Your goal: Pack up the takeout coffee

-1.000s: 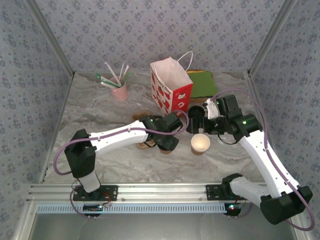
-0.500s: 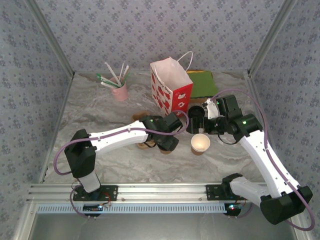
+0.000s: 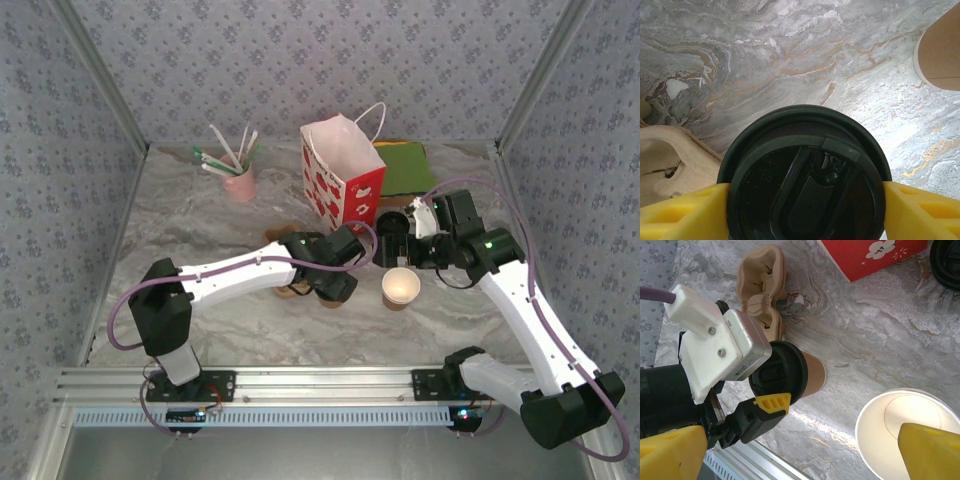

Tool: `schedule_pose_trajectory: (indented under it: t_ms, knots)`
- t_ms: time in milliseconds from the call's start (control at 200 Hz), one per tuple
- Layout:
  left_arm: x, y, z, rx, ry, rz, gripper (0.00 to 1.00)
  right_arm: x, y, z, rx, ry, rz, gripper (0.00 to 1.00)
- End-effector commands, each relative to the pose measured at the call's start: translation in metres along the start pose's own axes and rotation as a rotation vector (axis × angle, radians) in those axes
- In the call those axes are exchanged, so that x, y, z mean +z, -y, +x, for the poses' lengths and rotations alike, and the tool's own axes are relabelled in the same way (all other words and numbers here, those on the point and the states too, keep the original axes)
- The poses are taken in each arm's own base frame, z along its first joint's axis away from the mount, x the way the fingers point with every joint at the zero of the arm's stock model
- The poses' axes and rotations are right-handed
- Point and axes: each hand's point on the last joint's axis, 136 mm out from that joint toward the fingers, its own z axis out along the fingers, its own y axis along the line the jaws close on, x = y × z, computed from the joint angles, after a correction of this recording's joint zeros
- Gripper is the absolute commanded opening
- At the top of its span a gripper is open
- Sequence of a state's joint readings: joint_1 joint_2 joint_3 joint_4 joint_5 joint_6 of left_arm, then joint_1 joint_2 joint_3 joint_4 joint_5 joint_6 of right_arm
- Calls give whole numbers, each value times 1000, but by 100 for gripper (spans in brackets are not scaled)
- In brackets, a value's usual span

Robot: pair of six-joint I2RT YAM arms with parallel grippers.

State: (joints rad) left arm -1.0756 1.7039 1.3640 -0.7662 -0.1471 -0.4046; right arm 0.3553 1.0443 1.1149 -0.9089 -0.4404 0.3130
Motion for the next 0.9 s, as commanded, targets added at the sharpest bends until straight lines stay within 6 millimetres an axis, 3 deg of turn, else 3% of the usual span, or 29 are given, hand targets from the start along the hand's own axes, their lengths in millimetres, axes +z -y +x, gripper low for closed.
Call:
schedule_pose_trajectory:
  t_ms: [0, 535, 895]
  knots:
    - [4, 0, 13, 0, -41, -1, 74, 2, 1, 1, 0, -1, -2, 100]
    - [9, 4, 23, -10, -57, 9, 73, 2, 2, 1, -2, -2, -2, 100]
    - [1, 4, 15, -12, -35, 5, 76, 3, 1, 0, 0, -2, -4, 100]
